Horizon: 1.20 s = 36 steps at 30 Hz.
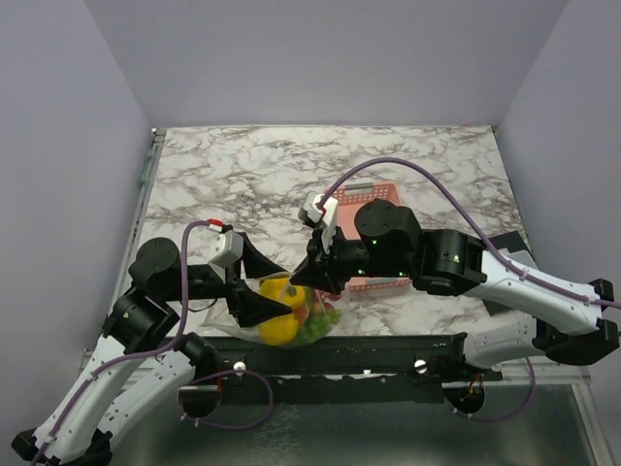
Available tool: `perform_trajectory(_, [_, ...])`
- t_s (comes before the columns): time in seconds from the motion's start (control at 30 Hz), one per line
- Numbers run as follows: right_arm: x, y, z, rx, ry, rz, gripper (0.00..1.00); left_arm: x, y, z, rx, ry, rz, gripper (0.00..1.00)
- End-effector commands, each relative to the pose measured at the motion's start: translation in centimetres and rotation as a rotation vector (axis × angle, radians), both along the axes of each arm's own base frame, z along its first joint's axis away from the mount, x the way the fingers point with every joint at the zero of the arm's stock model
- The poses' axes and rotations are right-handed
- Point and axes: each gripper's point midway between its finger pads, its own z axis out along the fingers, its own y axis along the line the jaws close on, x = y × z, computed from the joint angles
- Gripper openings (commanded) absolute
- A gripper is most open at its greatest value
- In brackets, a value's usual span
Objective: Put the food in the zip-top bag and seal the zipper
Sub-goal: Zip the zipper food storage bag at the center of the board.
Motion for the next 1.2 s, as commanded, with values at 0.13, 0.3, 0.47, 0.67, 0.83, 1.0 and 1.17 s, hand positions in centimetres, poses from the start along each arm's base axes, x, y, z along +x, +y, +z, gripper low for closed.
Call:
perform_trajectory(0.13, [1.2, 0.9, 2.0, 0.06, 0.011, -0.087, 0.01, 1.1, 0.3, -0.2, 0.043, -0.001, 0.076, 0.77])
perform_trajectory(0.3, [1.8, 1.0, 2.0, 0.063, 0.02, -0.129, 0.01, 2.0, 0.5, -0.9, 0.074, 0.011, 0.124, 0.7])
perform_trajectory(0.47, [1.9, 1.2, 2.3, 0.073, 0.031, -0.141, 0.01, 2.5, 0.5, -1.5, 0.094, 0.018, 0.15, 0.62])
perform_trajectory(0.67, [1.9, 0.9, 3.3, 0.103, 0.034, -0.15, 0.01, 3.1, 0.8, -1.8, 0.114, 0.013, 0.193, 0.55])
perform_trajectory(0.83, [2.1, 0.6, 3.2, 0.1, 0.033, -0.163, 0.01, 3.8, 1.1, -2.0, 0.137, 0.006, 0.238, 0.38])
perform_trajectory(1.0, [2.0, 0.5, 3.2, 0.104, 0.033, -0.164, 0.01, 3.8, 1.2, -1.9, 0.142, -0.007, 0.243, 0.06])
perform_trajectory(1.17, [2.0, 0.4, 2.8, 0.099, 0.035, -0.163, 0.01, 3.1, 1.1, -1.5, 0.13, -0.021, 0.207, 0.0])
